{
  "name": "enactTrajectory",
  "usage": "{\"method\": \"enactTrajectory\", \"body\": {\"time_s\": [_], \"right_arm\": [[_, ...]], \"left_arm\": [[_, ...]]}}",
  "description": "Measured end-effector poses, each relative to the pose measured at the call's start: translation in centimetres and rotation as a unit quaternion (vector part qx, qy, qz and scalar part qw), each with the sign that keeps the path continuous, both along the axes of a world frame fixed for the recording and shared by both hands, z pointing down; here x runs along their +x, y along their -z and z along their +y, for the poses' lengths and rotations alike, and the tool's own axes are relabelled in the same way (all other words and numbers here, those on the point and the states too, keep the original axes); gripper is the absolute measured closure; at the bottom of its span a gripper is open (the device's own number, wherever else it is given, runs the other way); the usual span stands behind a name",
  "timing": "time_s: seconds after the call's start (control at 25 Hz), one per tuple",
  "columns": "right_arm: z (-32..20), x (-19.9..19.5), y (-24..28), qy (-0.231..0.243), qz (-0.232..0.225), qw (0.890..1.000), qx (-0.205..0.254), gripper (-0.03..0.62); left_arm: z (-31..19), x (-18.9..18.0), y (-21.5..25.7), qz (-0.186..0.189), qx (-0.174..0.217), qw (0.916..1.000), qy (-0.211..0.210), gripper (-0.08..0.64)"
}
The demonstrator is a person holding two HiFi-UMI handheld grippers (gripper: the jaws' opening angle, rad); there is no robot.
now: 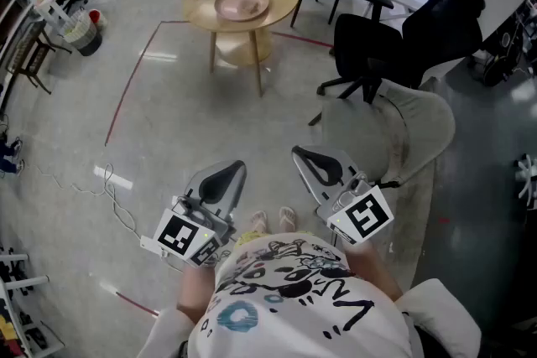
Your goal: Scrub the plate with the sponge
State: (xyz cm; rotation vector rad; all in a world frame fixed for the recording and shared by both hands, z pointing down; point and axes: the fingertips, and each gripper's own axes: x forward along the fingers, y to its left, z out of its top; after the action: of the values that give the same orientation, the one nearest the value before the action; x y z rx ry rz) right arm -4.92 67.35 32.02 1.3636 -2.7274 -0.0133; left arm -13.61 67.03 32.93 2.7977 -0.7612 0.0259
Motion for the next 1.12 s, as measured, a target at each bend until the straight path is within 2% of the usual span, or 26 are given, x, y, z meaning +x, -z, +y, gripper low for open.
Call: {"method": "enactTrajectory", "body": {"time_s": [0.24, 0.52, 0.68, 0.8, 0.88, 1.04, 1.12], "right_arm": [[-0.2, -0.7, 0.1, 0.005, 0.004, 1.0, 0.009, 0.566], [-0.6, -1.1, -0.5, 0.001, 0.004, 1.0, -0.01, 0.566], [-1.1, -1.8, 0.0, 0.0, -0.028, 1.0, -0.014, 0.563], [-1.2, -2.2, 1.8, 0.001, -0.096, 0.995, 0.024, 0.563], [-0.9, -3.1, 2.8, 0.026, -0.129, 0.99, 0.048, 0.563], [-0.3, -6.2, 2.0, 0.092, -0.057, 0.993, 0.045, 0.565], [-0.3, -6.7, 0.8, 0.115, -0.066, 0.991, 0.013, 0.565]], "left_arm": [[-0.4, -0.6, -0.1, 0.009, -0.006, 0.9999, 0.002, 0.545], [-0.8, -1.4, -0.2, 0.016, -0.015, 0.9998, 0.002, 0.545], [-1.0, -2.3, -0.3, 0.013, -0.018, 0.9998, -0.001, 0.545], [-1.1, -3.0, -0.6, 0.014, -0.018, 0.9997, -0.007, 0.545], [-1.5, -3.4, -0.8, 0.014, -0.018, 0.9997, -0.012, 0.545], [-2.2, -4.1, -1.2, 0.015, -0.016, 0.9996, -0.018, 0.545], [-2.7, -4.2, -1.5, 0.013, -0.016, 0.9996, -0.02, 0.545]]}}
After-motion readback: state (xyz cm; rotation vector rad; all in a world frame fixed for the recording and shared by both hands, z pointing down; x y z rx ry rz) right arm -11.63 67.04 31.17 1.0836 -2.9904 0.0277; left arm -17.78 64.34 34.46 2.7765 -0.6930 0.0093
